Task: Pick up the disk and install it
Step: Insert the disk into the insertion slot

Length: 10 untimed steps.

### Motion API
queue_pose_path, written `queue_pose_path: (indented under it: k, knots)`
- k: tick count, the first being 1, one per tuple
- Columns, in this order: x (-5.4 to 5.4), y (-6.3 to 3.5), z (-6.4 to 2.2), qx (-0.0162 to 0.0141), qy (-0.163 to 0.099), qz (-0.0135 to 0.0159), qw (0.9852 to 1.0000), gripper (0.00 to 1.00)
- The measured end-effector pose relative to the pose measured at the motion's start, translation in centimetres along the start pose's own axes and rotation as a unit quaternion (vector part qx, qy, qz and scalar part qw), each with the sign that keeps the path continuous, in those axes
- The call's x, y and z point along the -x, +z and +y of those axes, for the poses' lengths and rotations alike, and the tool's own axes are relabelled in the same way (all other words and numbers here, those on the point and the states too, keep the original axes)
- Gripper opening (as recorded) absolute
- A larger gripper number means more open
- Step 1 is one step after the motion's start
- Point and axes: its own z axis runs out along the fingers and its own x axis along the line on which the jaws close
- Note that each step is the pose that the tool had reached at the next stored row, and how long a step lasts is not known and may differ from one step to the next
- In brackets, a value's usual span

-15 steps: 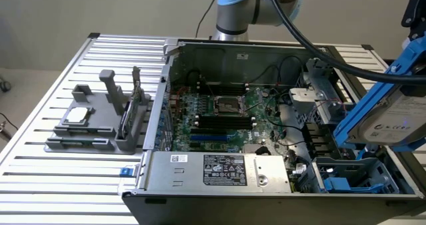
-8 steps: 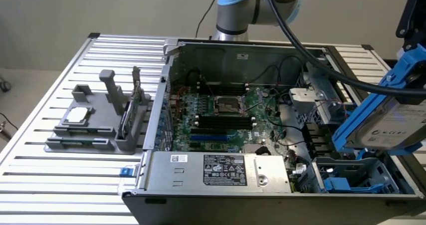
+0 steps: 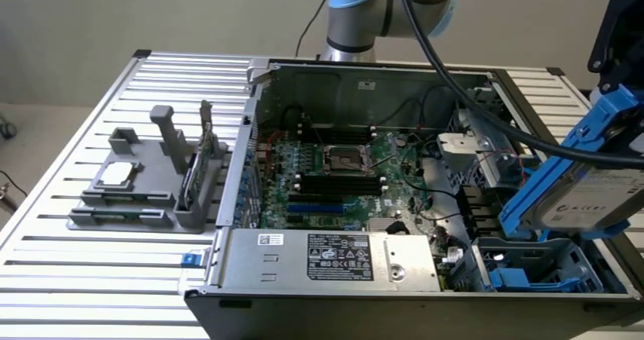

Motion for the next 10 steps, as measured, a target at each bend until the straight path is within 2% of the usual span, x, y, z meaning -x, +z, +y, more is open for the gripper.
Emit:
queue_pose_path:
  k: [5,10]
  knots:
    - [-0.1,0.68,-0.03,-0.0024,-0.002,0.0003,1.0,0.33]
    - [-0.3,1.42,-0.06,-0.0071,-0.002,0.0005,1.0,0.33]
